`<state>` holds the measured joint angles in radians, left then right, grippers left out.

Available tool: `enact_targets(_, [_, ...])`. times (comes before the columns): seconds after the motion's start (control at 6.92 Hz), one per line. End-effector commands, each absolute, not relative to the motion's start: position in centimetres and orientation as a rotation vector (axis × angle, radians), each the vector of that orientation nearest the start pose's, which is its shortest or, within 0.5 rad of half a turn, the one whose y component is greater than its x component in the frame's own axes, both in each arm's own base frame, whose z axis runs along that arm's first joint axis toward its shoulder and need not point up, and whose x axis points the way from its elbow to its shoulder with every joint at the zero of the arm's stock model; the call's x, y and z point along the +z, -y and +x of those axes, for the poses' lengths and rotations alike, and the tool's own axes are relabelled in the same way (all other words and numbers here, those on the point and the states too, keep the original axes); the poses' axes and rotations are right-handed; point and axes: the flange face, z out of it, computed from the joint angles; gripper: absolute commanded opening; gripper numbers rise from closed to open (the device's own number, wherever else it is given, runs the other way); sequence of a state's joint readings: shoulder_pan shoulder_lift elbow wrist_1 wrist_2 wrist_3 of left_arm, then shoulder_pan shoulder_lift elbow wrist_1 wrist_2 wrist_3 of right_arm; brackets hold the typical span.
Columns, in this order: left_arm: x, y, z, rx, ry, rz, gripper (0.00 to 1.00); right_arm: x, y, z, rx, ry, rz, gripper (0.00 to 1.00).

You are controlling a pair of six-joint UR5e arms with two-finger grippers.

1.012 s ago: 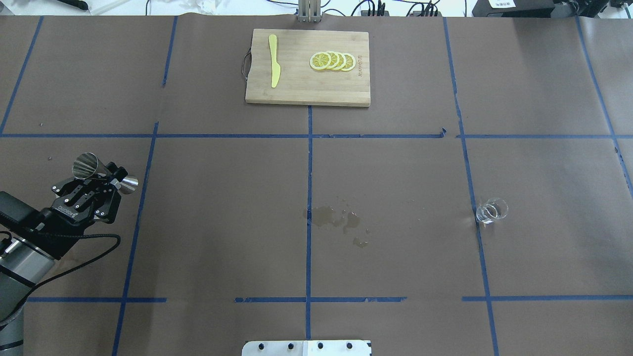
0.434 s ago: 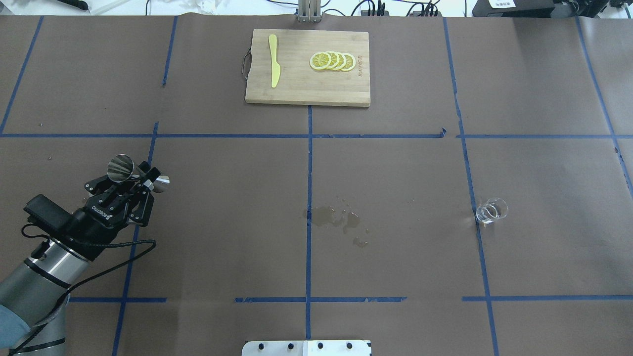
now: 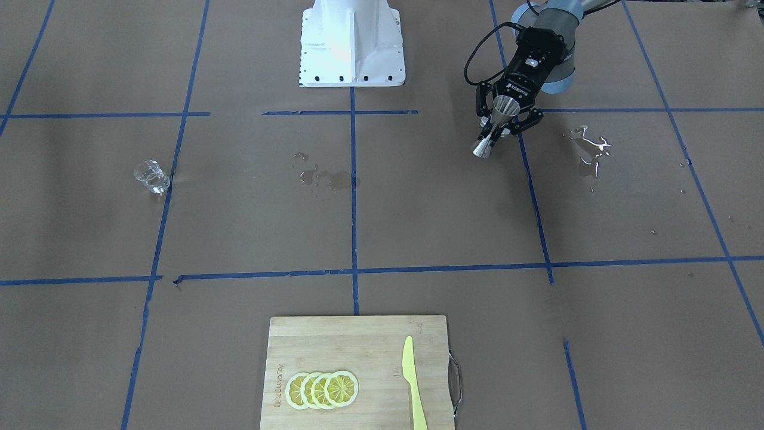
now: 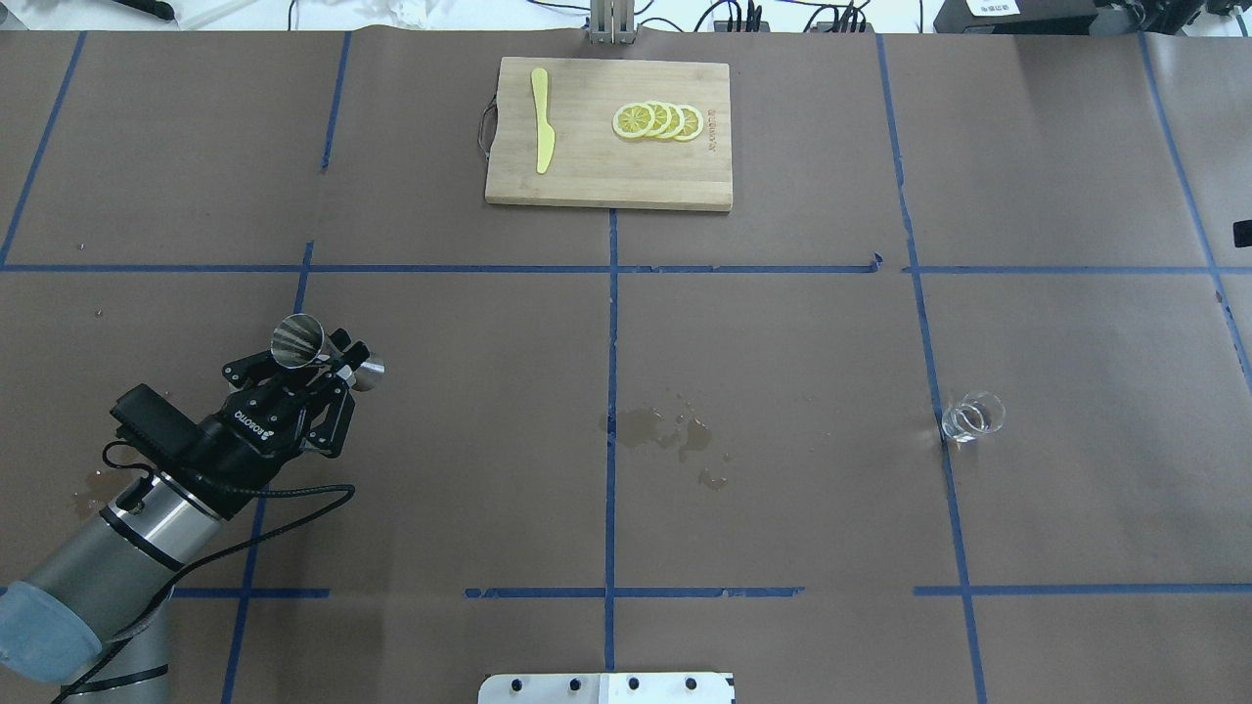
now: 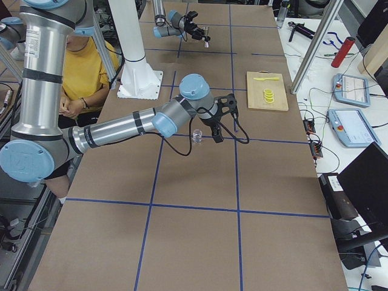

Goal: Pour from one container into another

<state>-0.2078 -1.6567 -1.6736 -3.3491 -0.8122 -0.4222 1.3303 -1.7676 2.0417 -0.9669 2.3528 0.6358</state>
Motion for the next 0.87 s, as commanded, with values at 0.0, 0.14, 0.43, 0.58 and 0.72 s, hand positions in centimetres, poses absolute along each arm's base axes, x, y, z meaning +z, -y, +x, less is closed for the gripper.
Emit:
enact_targets(0.0, [36.3, 28.8, 41.8, -0.12, -1.174, 1.498, 0.0, 43.8, 39.6, -7.3, 0.054, 1.056, 0.444, 1.0])
enact_targets(0.14, [35.1, 28.7, 42.4, -0.099, -1.216, 1.495, 0.0, 43.3, 39.5, -10.1, 0.041, 1.005, 0.483, 1.0])
enact_targets(0.43, [36.0, 28.7, 43.9, -0.022, -1.135, 1.474, 0.0, 42.1, 37.5, -19.2, 0.097, 0.945, 0.51, 0.97])
enact_targets(0.58, [35.8, 28.6, 44.4, -0.009, -1.143, 1.469, 0.0, 41.7, 35.9, -21.7, 0.144, 0.927, 0.522, 0.98])
enact_targets(0.72, [35.9, 28.6, 45.1, 0.026, -1.111, 1.452, 0.0, 42.0, 34.1, -24.0, 0.136, 0.872, 0.581, 1.0])
